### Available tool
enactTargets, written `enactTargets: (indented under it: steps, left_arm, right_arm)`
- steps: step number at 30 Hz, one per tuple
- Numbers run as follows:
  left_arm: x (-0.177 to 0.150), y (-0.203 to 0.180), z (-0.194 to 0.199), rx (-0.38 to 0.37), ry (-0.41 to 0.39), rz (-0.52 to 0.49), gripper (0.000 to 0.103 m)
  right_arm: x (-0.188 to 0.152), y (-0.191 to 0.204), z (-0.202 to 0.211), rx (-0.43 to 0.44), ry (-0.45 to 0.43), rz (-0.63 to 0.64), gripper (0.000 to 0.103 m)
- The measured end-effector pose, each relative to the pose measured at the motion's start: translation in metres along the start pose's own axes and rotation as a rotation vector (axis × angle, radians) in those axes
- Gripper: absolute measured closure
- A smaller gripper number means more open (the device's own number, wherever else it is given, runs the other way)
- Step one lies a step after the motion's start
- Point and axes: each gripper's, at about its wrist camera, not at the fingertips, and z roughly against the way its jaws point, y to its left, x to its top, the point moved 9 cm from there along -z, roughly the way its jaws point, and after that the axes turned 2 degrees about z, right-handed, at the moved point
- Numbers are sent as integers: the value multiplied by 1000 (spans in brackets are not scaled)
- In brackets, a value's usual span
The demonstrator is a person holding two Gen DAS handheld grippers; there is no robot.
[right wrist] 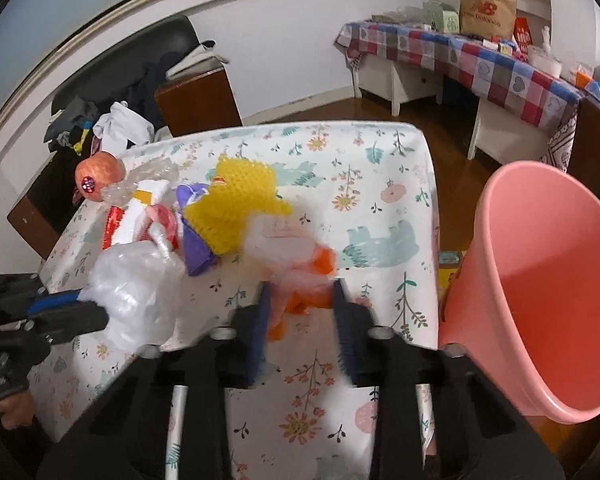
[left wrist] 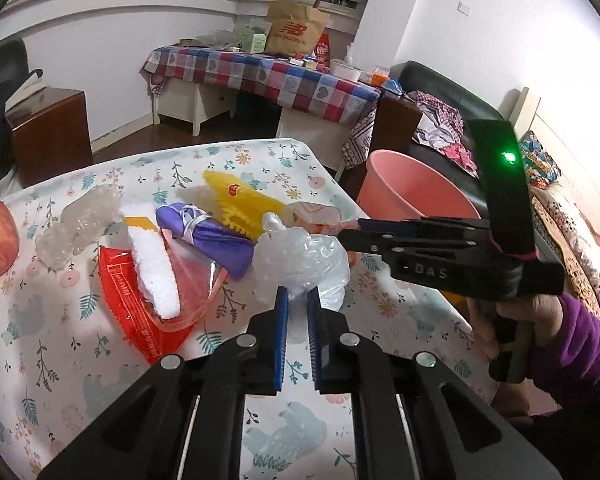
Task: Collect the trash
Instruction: 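Carry both items over the pink bucket and open both grippers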
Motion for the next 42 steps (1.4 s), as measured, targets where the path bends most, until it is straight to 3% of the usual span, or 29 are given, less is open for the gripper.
enactTargets:
  steps: [15,24,34,42]
  left_arm:
    - [28,-16,7,-6,-59,0,94]
    - [63,-53,-8,-63,-92,-26,94]
    - [96,-129,-37,-145,-108,-154,94]
    - [98,-168,-76,-186,-42,-191,94]
  right_arm:
    - [13,-5,69,-19,-183,-16,80]
    - [9,-64,110,-150,-266,-127,80]
    - [-14,-130,133,-261,-289,-263,80]
    - [-31,-158,138,-321,-286,-320,80]
